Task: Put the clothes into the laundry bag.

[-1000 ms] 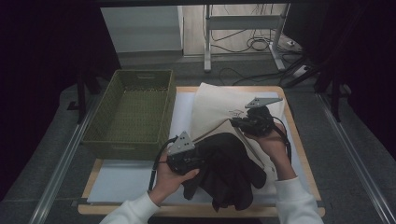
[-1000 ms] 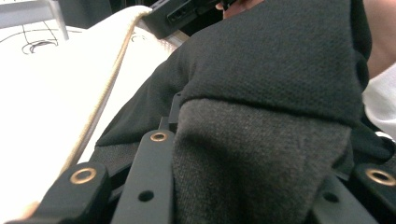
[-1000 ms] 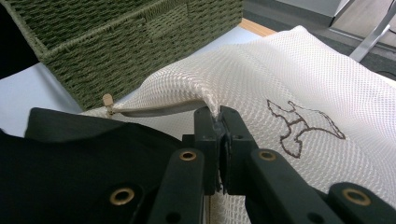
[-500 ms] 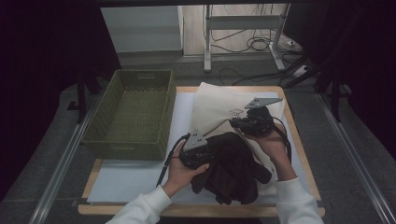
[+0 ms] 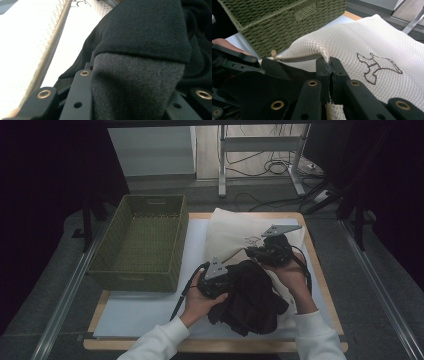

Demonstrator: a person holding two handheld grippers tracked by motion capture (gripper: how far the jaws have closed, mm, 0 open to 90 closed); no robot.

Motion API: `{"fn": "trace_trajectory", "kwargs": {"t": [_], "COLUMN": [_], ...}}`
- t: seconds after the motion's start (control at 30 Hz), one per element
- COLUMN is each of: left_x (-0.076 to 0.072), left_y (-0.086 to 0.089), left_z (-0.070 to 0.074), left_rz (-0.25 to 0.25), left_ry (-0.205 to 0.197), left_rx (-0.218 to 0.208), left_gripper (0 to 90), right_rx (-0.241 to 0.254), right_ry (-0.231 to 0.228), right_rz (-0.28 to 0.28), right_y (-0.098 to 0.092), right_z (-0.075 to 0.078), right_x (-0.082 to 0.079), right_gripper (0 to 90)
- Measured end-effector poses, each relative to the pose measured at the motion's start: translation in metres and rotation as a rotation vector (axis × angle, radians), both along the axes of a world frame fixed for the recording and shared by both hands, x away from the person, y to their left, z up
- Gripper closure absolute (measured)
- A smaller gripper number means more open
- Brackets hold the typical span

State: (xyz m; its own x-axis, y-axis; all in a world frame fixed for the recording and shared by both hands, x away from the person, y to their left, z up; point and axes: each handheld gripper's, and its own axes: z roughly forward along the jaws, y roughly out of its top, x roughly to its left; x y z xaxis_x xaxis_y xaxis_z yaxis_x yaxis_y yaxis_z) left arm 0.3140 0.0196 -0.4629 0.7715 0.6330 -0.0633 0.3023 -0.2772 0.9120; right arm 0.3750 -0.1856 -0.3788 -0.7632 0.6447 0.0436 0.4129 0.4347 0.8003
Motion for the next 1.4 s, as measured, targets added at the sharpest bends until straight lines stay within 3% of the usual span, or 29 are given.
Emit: {"fn": "trace_trajectory", "kwargs": {"t": [0.97, 1.17, 1.33, 1.4], "left_x": [0.014, 0.021, 0.024, 0.028], "left_y": [-0.016, -0.016, -0.016, -0.016], "left_z": [-0.003, -0.004, -0.005, -0.006], "left_rz": [0.043, 0.073, 0.098, 0.121], "left_ry": [-0.044, 0.006, 0.013, 0.041], "left_rx": [0.088, 0.062, 0.063, 0.048], "left_gripper": [71.8, 71.8, 71.8, 71.9], "right_rx": [0.009, 0.016, 0.025, 0.03], "right_ry": [-0.01, -0.017, -0.028, -0.033], "right_rz": [-0.004, -0.01, -0.013, -0.016], "right_y": [0.0, 0.0, -0.001, -0.002], "right_z": [0.002, 0.004, 0.006, 0.007], "right_x": [-0.002, -0.003, -0.005, -0.005], "right_gripper": [87.1, 87.5, 87.7, 87.8]}}
